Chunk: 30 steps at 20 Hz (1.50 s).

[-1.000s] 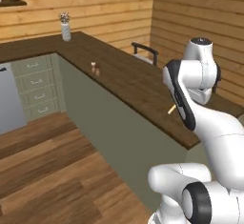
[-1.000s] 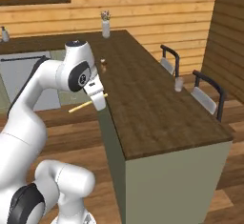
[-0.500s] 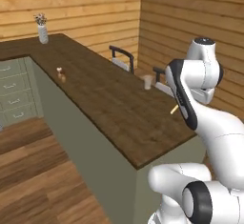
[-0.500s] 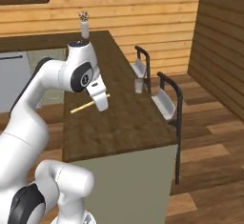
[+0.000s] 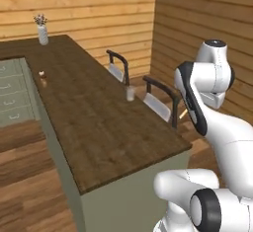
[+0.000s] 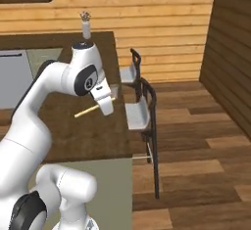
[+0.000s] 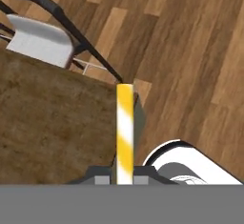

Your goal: Take a straw from the drawer in front and place it inside the glass cup on the dining counter.

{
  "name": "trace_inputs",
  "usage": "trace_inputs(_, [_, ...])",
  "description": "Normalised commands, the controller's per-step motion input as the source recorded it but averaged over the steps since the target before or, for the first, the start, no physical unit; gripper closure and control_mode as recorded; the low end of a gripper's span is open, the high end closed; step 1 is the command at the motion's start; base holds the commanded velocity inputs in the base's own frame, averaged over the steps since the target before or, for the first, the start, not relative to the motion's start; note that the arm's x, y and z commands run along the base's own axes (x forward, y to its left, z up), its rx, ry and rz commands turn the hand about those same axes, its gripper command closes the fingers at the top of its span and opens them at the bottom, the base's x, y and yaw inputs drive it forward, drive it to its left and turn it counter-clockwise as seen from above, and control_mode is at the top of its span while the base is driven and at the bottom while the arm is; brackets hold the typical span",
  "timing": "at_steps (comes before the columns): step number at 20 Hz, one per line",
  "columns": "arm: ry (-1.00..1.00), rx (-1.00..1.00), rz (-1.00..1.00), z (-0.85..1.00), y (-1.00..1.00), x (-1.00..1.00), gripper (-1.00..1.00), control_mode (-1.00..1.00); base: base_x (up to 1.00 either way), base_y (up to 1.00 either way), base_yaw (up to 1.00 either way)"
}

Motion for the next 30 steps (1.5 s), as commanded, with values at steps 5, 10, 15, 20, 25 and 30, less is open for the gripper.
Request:
trace_inputs(5, [0.00, 0.00, 0.00, 0.00, 0.00, 0.00, 1.00, 1.00, 0.22, -1.00, 0.41])
trace_inputs(10, [0.00, 0.00, 0.00, 0.00, 0.00, 0.00, 1.00, 1.00, 0.21, -1.00, 0.46])
trace_inputs(15, [0.00, 0.00, 0.00, 0.00, 0.00, 0.00, 1.00, 1.00, 0.17, -0.95, 0.52])
trace_inputs(20, [0.00, 0.00, 0.00, 0.00, 0.00, 0.00, 1.00, 1.00, 0.21, -0.82, 0.58])
trace_inputs(25, [0.00, 0.00, 0.00, 0.00, 0.00, 0.00, 1.00, 1.00, 0.33, -0.74, 0.61])
trace_inputs(30, [0.00, 0.00, 0.00, 0.00, 0.00, 0.00, 1.00, 1.00, 0.34, -0.70, 0.63])
